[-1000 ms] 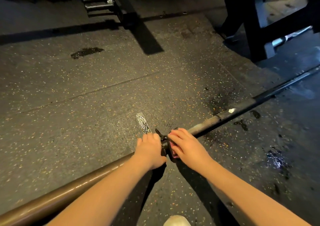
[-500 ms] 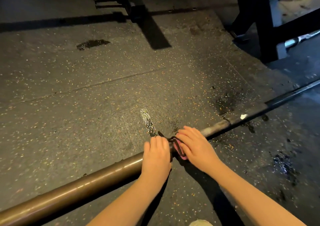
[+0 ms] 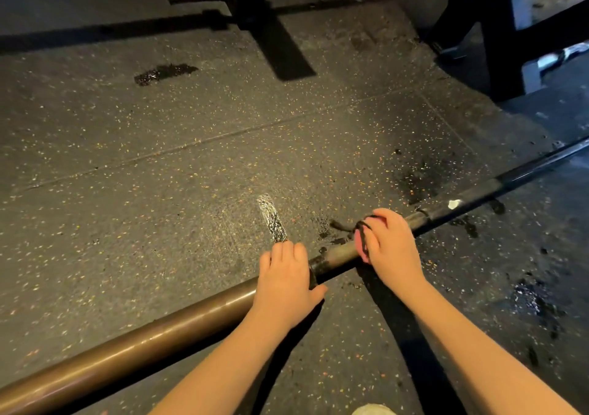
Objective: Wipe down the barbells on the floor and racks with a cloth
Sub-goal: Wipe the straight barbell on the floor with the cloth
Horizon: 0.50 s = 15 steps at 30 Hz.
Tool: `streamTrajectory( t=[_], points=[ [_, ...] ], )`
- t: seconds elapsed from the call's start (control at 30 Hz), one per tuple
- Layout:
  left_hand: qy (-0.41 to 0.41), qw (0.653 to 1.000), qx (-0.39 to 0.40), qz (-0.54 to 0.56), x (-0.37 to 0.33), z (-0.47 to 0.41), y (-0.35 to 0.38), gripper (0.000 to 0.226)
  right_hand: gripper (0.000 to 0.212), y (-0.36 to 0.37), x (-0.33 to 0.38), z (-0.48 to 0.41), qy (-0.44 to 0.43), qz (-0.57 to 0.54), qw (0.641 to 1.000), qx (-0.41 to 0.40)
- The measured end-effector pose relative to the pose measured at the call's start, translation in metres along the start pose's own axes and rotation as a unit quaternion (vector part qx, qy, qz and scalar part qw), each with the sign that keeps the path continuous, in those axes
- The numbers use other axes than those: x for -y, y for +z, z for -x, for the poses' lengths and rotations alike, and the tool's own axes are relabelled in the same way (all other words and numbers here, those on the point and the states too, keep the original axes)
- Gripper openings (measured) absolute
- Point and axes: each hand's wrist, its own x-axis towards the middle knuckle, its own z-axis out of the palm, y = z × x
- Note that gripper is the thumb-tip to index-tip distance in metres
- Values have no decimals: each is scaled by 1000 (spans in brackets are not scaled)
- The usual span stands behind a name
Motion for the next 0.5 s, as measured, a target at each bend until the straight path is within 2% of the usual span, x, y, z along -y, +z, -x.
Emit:
streamTrajectory(
  t=[0.03, 0.07, 0.17, 0.27, 0.33, 0.4, 0.43, 0.5],
  points=[
    [0, 1000, -4, 8, 0, 1, 2, 61, 39, 5, 8, 5, 23, -17, 1000, -9],
    [2, 1000, -20, 10, -1, 1, 3, 63, 39, 10, 22, 13, 10, -36, 999, -2],
    [7, 998, -51, -21, -2, 3, 8, 68, 33, 13, 56, 44, -122, -84, 987, 65],
    [11, 997, -59, -37, -4, 7, 9, 71, 29, 1, 35, 32, -209, -26, 973, 90],
    [5, 997, -58, -51, -5, 9, 9, 72, 24, -4, 12, 12, -168, 12, 984, 54],
    [-1, 997, -51, -60, -6, 10, 9, 73, 27, -5, 7, 4, -61, 0, 998, -8],
    [1, 997, -50, -63, -7, 10, 8, 73, 30, 0, 15, 9, -37, -17, 999, -18],
    [8, 996, -48, -70, -8, 9, 6, 74, 30, 12, 36, 29, -63, -60, 996, 4]
  ],
)
